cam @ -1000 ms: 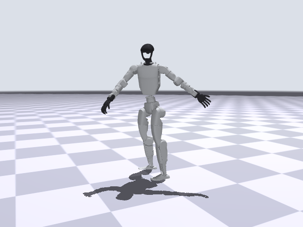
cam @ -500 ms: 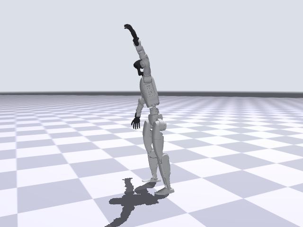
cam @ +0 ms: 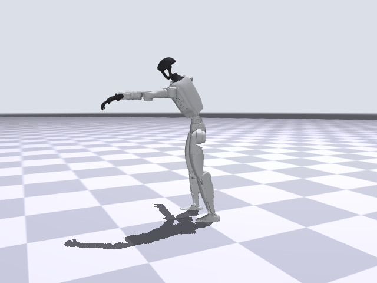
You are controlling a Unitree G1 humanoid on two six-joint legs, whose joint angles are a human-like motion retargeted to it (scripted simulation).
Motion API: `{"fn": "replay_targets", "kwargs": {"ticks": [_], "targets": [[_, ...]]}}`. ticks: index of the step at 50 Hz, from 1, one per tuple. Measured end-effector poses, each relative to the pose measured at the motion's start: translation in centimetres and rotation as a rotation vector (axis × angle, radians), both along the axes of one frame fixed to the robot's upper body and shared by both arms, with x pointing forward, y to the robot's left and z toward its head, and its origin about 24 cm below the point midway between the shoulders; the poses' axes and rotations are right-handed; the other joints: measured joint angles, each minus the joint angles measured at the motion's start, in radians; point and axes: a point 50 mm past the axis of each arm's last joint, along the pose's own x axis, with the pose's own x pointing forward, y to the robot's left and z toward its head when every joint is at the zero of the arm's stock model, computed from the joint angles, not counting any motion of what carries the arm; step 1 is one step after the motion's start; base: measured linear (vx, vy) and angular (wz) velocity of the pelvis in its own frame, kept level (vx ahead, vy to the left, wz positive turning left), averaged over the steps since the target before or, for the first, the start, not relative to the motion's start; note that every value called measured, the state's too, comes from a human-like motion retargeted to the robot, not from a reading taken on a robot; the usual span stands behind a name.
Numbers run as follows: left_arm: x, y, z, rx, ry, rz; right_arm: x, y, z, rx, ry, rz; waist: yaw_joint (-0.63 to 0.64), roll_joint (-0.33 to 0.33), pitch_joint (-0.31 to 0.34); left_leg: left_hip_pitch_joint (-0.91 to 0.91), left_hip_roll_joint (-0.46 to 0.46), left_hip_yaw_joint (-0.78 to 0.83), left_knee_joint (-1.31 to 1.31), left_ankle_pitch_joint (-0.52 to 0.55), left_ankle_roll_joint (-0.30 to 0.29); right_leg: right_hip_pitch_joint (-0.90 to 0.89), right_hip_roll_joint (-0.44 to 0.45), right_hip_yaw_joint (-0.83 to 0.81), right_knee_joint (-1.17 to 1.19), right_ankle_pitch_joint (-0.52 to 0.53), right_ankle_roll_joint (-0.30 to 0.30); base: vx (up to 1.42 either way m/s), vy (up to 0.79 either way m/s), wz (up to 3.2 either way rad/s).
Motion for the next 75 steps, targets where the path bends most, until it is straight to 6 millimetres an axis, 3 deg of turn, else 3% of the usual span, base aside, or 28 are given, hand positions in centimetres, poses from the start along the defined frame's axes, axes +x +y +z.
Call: {"fn": "replay_targets", "kwargs": {"ticks": [5, 9, 13, 16, 18, 20, 23, 25, 27, 28, 29, 30, 31, 32, 33, 37, 41, 43, 46, 51, 55, 57, 60, 63, 65, 67, 70, 75], "targets": [[-3.5, 3.7, 0.6, -0.34, -0.157, 0.114, -4.9, -5.4, 10.3, -0.169, -0.268, -0.32, 0.05, -0.044, -0.012, -0.109, 0.039, -0.021, 0.018, 0.007, 0.001, -0.086, 0.035, -0.022, -0.01, 0.018, -0.022, 0.0, -0.02, 0.15], [-8.4, 8.2, -1.1, -0.659, -0.421, 0.303, -10.8, -7.2, 19.4, -0.337, -0.501, -0.561, 0.091, -0.065, -0.012, -0.204, 0.069, -0.061, 0.038, 0.013, 0.006, -0.152, 0.058, -0.062, -0.008, 0.024, -0.04, 0.0, -0.04, 0.42], [-12.9, 11.0, -4.8, -0.87, -0.601, 0.554, -17.4, -6.6, 26.8, -0.494, -0.713, -0.709, 0.175, -0.086, -0.016, -0.272, 0.097, -0.115, 0.049, 0.021, 0.005, -0.186, 0.08, -0.117, -0.008, 0.023, -0.054, 0.01, -0.04, 0.57], [-14.2, 11.4, -6.0, -0.914, -0.633, 0.692, -22.1, -5.2, 30.8, -0.599, -0.841, -0.754, 0.311, -0.103, 0.017, -0.313, 0.126, -0.172, 0.065, 0.022, -0.002, -0.186, 0.106, -0.174, -0.011, 0.02, -0.062, 0.02, -0.05, 0.73], [-15.0, 11.6, -6.5, -0.935, -0.641, 0.756, -24.7, -4.0, 33.0, -0.673, -0.9, -0.745, 0.441, -0.109, 0.079, -0.312, 0.153, -0.21, 0.093, 0.008, -0.011, -0.151, 0.13, -0.21, -0.016, 0.014, -0.066, 0.02, -0.05, 0.61], [-14.5, 11.4, -6.4, -0.941, -0.635, 0.751, -27.1, -3.1, 34.6, -0.754, -0.881, -0.747, 0.681, -0.109, 0.221, -0.236, 0.189, -0.218, 0.151, -0.038, -0.024, -0.043, 0.162, -0.217, -0.025, 0.005, -0.068, 0.01, -0.02, 0.13], [-16.5, 12.1, -6.4, -0.878, -0.581, 0.807, -23.5, -2.7, 34.2, -0.865, -0.682, -0.621, 0.944, -0.109, 0.244, -0.151, 0.238, -0.225, 0.22, -0.098, -0.042, 0.082, 0.204, -0.22, -0.039, -0.007, -0.076, 0.06, -0.02, 0.08], [-19.5, 13.1, -6.8, -0.834, -0.563, 0.846, -18.8, -2.6, 32.4, -0.913, -0.516, -0.508, 1.099, -0.109, 0.258, -0.051, 0.258, -0.222, 0.255, -0.137, -0.051, 0.199, 0.219, -0.216, -0.044, -0.023, -0.081, 0.07, 0.01, 0.23], [-23.0, 14.5, -7.6, -0.768, -0.518, 0.873, -12.3, -2.0, 29.0, -0.937, -0.325, -0.373, 1.242, -0.108, 0.269, 0.097, 0.235, -0.212, 0.234, -0.147, -0.05, 0.34, 0.196, -0.216, -0.047, -0.047, -0.081, 0.09, 0.03, 0.38], [-25.1, 15.3, -9.3, -0.75, -0.481, 0.897, -8.5, -1.0, 26.9, -0.95, -0.227, -0.287, 1.302, -0.105, 0.273, 0.191, 0.198, -0.208, 0.19, -0.135, -0.044, 0.417, 0.164, -0.221, -0.046, -0.061, -0.076, 0.11, 0.09, 0.76], [-32.0, 16.1, -20.1, -0.783, -0.51, 1.099, -4.0, 2.6, 26.5, -1.057, -0.161, -0.159, 1.228, -0.089, 0.154, 0.158, 0.127, -0.23, 0.105, -0.079, -0.025, 0.362, 0.101, -0.251, -0.042, -0.063, -0.066, 0.12, 0.15, 1.28], [-24.4, 9.9, -40.9, -1.054, -0.329, 1.067, -0.2, 8.3, 27.4, -1.252, -0.13, -0.027, 1.087, -0.067, -0.027, 0.062, 0.038, -0.266, 0.0, -0.001, 0.001, 0.241, 0.022, -0.293, -0.036, -0.057, -0.054, 0.08, 0.15, 1.74], [-20.7, 6.2, -45.5, -1.161, -0.332, 1.062, 1.2, 10.8, 29.0, -1.355, -0.063, -0.009, 1.085, -0.017, -0.091, -0.047, 0.023, -0.301, 0.0, 0.02, 0.007, 0.141, 0.005, -0.323, -0.01, -0.063, -0.06, 0.03, 0.11, 1.83], [-17.3, 3.1, -48.1, -1.248, -0.331, 1.036, 1.9, 12.4, 30.2, -1.442, 0.0, -0.013, 1.094, 0.023, -0.13, -0.122, 0.012, -0.329, 0.001, 0.035, 0.01, 0.076, -0.008, -0.349, 0.009, -0.068, -0.066, -0.01, 0.04, 1.46], [-16.3, 2.3, -48.5, -1.319, -0.359, 1.017, 3.0, 12.6, 28.9, -1.452, 0.058, 0.024, 1.124, 0.044, -0.117, -0.127, 0.008, -0.346, 0.003, 0.037, 0.009, 0.081, -0.01, -0.365, 0.01, -0.072, -0.072, 0.0, 0.03, 1.11], [-13.6, 0.4, -49.2, -1.6, -0.504, 0.955, 6.8, 11.7, 20.1, -1.4, 0.335, 0.196, 1.218, 0.104, -0.079, -0.137, -0.008, -0.406, 0.004, 0.049, 0.003, 0.11, -0.021, -0.428, 0.011, -0.084, -0.09, 0.0, 0.02, 0.83], [-13.0, 0.8, -48.7, -1.773, -0.653, 0.955, 7.7, 10.1, 7.6, -1.248, 0.628, 0.393, 1.272, 0.144, -0.07, -0.142, -0.026, -0.454, -0.008, 0.067, -0.008, 0.133, -0.032, -0.481, 0.008, -0.092, -0.102, -0.01, 0.02, 0.7], [-13.3, 1.6, -48.0, -1.79, -0.724, 0.984, 6.7, 9.6, 1.1, -1.155, 0.76, 0.489, 1.285, 0.168, -0.075, -0.144, -0.034, -0.472, -0.017, 0.077, -0.015, 0.141, -0.038, -0.502, 0.006, -0.095, -0.107, -0.01, 0.02, 0.54], [-14.0, 3.9, -46.2, -1.73, -0.855, 1.043, 3.4, 9.5, -8.3, -0.989, 0.932, 0.612, 1.286, 0.208, -0.092, -0.145, -0.045, -0.489, -0.032, 0.092, -0.027, 0.148, -0.046, -0.524, 0.0, -0.098, -0.112, -0.01, 0.01, 0.38], [-15.0, 9.4, -39.8, -1.527, -1.155, 1.038, -6.8, 10.1, -21.4, -0.598, 1.183, 0.673, 1.242, 0.282, -0.135, -0.146, -0.058, -0.492, -0.053, 0.111, -0.048, 0.148, -0.057, -0.535, -0.012, -0.099, -0.116, 0.0, 0.0, 0.05], [-14.8, 13.3, -31.1, -1.359, -1.415, 0.835, -18.1, 10.6, -28.1, -0.196, 1.391, 0.528, 1.172, 0.344, -0.177, -0.146, -0.063, -0.475, -0.061, 0.117, -0.059, 0.142, -0.063, -0.523, -0.023, -0.096, -0.115, -0.01, 0.0, -0.11], [-14.2, 14.5, -25.7, -1.29, -1.522, 0.657, -23.9, 10.4, -29.6, -0.016, 1.493, 0.41, 1.125, 0.375, -0.199, -0.145, -0.064, -0.461, -0.06, 0.115, -0.062, 0.137, -0.065, -0.511, -0.028, -0.094, -0.111, -0.01, -0.01, -0.33], [-13.6, 14.8, -16.9, -1.197, -1.634, 0.338, -31.5, 9.3, -29.7, 0.175, 1.623, 0.236, 1.039, 0.423, -0.228, -0.141, -0.062, -0.436, -0.055, 0.109, -0.065, 0.131, -0.066, -0.487, -0.032, -0.09, -0.104, -0.01, -0.01, -0.43], [-13.6, 13.2, -8.2, -1.089, -1.674, 0.017, -36.3, 6.9, -28.2, 0.244, 1.687, 0.094, 0.929, 0.471, -0.25, -0.136, -0.057, -0.405, -0.047, 0.099, -0.07, 0.122, -0.064, -0.456, -0.033, -0.087, -0.095, 0.0, -0.01, -0.54], [-14.2, 11.5, -3.2, -0.997, -1.66, -0.156, -37.7, 4.7, -26.6, 0.238, 1.686, 0.012, 0.845, 0.505, -0.258, -0.132, -0.051, -0.382, -0.041, 0.091, -0.074, 0.115, -0.062, -0.432, -0.032, -0.084, -0.089, 0.0, -0.02, -0.62], [-14.9, 9.7, 0.6, -0.897, -1.615, -0.274, -37.4, 2.0, -24.9, 0.199, 1.64, -0.062, 0.752, 0.543, -0.258, -0.126, -0.045, -0.356, -0.035, 0.083, -0.078, 0.107, -0.058, -0.404, -0.03, -0.081, -0.082, 0.0, -0.02, -0.69], [-15.6, 7.3, 4.2, -0.761, -1.515, -0.363, -34.6, -2.0, -22.0, 0.112, 1.509, -0.154, 0.608, 0.603, -0.246, -0.115, -0.033, -0.314, -0.028, 0.07, -0.081, 0.092, -0.051, -0.359, -0.025, -0.077, -0.073, 0.0, -0.02, -0.78], [-13.6, 4.8, 5.5, -0.643, -1.275, -0.395, -26.0, -5.6, -17.7, -0.016, 1.208, -0.195, 0.387, 0.678, -0.198, -0.09, -0.012, -0.236, -0.024, 0.051, -0.069, 0.062, -0.034, -0.271, -0.014, -0.069, -0.06, -0.01, -0.02, -0.89]]}}
